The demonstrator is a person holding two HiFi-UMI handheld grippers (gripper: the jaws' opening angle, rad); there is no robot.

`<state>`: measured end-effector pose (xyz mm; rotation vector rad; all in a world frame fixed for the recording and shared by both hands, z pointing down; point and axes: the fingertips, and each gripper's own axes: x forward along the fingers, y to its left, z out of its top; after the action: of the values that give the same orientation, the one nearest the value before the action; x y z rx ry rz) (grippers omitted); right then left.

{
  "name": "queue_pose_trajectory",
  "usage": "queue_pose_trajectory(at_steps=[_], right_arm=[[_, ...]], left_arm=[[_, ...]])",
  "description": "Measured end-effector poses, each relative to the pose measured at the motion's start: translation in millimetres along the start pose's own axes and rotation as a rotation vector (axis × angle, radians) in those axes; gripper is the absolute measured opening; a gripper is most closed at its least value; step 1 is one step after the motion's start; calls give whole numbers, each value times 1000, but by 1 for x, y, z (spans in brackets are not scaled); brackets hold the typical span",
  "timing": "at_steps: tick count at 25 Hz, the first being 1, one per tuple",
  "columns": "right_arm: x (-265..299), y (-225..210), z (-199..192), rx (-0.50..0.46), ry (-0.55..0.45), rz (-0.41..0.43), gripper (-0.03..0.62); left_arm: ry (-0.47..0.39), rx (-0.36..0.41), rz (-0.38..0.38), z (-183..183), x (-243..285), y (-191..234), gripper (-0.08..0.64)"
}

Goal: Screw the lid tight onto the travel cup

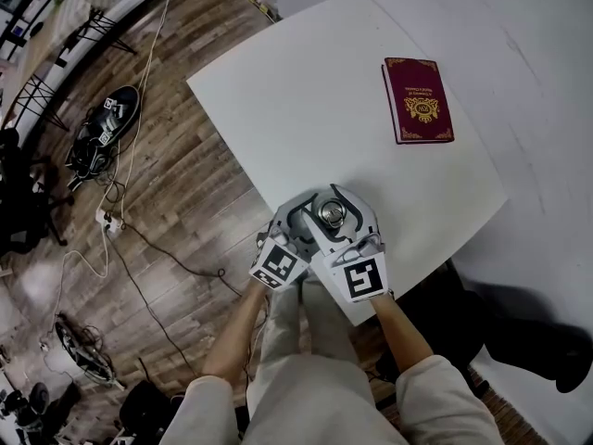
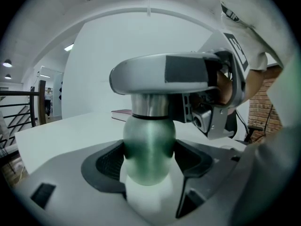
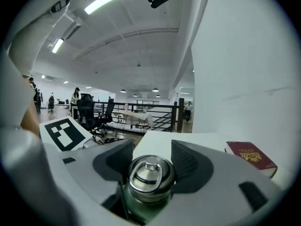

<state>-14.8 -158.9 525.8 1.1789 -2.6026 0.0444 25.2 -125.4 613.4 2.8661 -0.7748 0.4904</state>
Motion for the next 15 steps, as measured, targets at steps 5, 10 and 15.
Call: queue_pose_trajectory(at_steps=[5,10,15], right_arm=[[0,1,3,10,-5,-26,249],[0,1,3,5,-11,-22,252],[-2,2,2,43,-26,5,284]], left_arm=[[-4,4,-3,3,-2,-1,325],[3,-1,-5,1,-2,-1,325],[-2,1,9,3,-2,-2,325]])
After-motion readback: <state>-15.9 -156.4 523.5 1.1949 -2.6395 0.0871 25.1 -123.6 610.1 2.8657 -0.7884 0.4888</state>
